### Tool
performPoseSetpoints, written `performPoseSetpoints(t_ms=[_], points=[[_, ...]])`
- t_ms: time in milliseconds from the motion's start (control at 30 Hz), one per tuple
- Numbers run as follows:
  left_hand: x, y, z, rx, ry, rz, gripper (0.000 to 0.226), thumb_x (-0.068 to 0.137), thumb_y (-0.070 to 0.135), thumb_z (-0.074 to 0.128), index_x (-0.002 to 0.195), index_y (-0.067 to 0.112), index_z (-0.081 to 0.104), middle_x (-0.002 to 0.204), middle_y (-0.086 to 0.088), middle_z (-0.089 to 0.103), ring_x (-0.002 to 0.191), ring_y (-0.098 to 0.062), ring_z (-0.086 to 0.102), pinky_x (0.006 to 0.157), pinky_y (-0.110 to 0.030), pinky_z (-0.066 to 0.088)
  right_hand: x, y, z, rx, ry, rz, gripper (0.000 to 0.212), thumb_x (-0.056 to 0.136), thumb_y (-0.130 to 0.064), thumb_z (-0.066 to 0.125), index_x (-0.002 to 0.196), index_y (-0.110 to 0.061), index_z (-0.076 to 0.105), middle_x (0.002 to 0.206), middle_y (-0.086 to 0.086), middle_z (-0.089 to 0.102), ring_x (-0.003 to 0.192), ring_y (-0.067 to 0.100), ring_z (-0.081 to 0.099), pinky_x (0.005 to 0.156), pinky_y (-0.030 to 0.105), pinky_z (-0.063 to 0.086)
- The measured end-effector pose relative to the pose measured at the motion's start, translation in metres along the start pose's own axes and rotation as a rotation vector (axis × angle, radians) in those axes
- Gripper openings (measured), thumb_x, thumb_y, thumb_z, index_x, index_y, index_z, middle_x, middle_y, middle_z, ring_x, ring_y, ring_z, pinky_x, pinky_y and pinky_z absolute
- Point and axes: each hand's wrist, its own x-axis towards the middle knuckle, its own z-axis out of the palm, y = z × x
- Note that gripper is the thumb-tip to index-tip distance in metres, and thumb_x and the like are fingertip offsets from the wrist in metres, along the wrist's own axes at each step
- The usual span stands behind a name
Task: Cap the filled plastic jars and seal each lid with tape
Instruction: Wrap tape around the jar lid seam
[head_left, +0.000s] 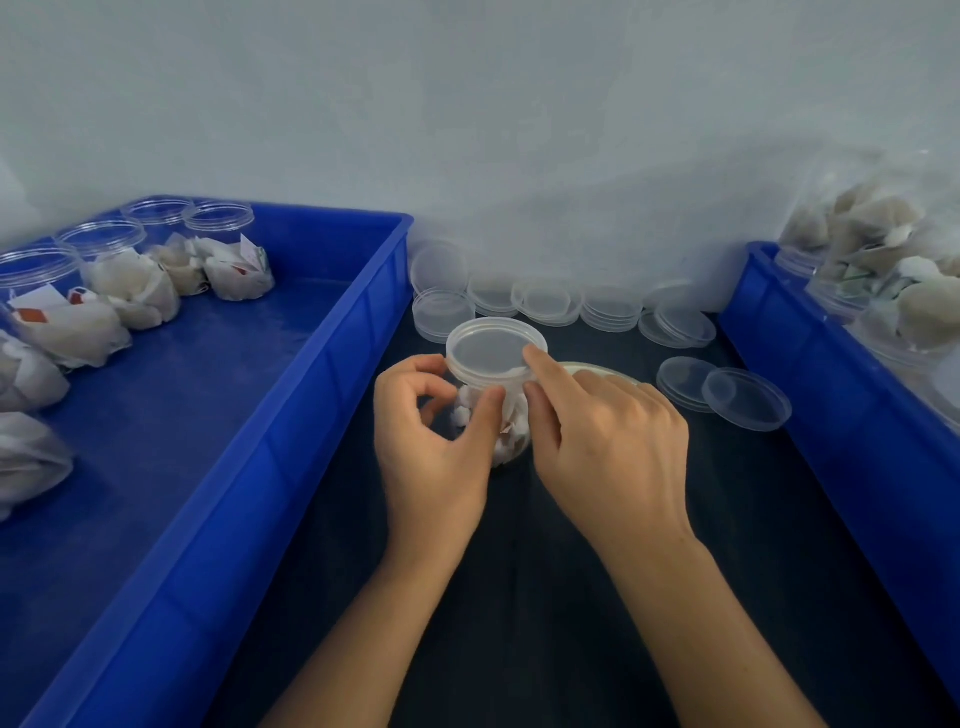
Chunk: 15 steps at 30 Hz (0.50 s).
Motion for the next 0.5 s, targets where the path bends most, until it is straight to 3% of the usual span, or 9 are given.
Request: performPoseSetpoints(t_ms=[100, 267, 333, 433, 500], points=[[0.005, -0.006, -0.001, -0.103, -0.047, -0.086, 0.040, 0.087, 0.021, 0.086, 0.112, 0.021, 0.055, 0.127, 0.007, 0.063, 0.126, -0.016, 0.063, 0.103, -0.034, 0.057, 0.000, 0.001, 0.002, -0.007, 0.017, 0.000, 0.027, 0.101, -0.022, 0.066, 0.125, -0.013, 0.078, 0.060, 0.001, 0.063, 0.050, 0.023, 0.056, 0.052, 0.041, 0.051], [0.014, -0.016, -0.005, -0.088, -0.321, -0.186, 0.062, 0.094, 0.042, 0.072, 0.149, 0.030, 0.045, 0.144, 0.025, 0.057, 0.140, 0.002, 0.051, 0.109, -0.017, 0.044, 0.000, 0.001, 0.002, 0.008, 0.009, 0.006, 0.028, 0.104, -0.025, 0.063, 0.125, -0.014, 0.078, 0.059, 0.000, 0.060, 0.047, 0.022, 0.052, 0.048, 0.038, 0.047], [0.017, -0.020, -0.007, -0.126, -0.399, -0.232, 0.063, 0.093, 0.051, 0.069, 0.149, 0.030, 0.049, 0.143, 0.023, 0.061, 0.137, 0.000, 0.055, 0.109, -0.024, 0.046, 0.000, 0.000, 0.002, 0.022, -0.002, 0.021, 0.027, 0.103, -0.024, 0.063, 0.125, -0.015, 0.078, 0.058, -0.001, 0.057, 0.047, 0.022, 0.049, 0.047, 0.037, 0.044], [0.017, -0.018, -0.007, -0.104, -0.337, -0.208, 0.060, 0.091, 0.055, 0.070, 0.143, 0.031, 0.054, 0.138, 0.021, 0.064, 0.132, -0.003, 0.060, 0.105, -0.025, 0.050, -0.001, 0.000, 0.000, 0.057, -0.023, 0.042, 0.029, 0.101, -0.019, 0.064, 0.127, -0.016, 0.076, 0.059, -0.001, 0.057, 0.049, 0.021, 0.048, 0.049, 0.033, 0.037], [0.014, -0.016, -0.006, -0.116, -0.269, -0.201, 0.060, 0.091, 0.056, 0.071, 0.141, 0.030, 0.053, 0.138, 0.015, 0.065, 0.130, -0.008, 0.063, 0.104, -0.033, 0.053, -0.001, -0.001, -0.003, 0.082, -0.038, 0.057, 0.034, 0.099, -0.016, 0.060, 0.129, -0.017, 0.075, 0.061, -0.003, 0.056, 0.052, 0.020, 0.047, 0.053, 0.032, 0.034]])
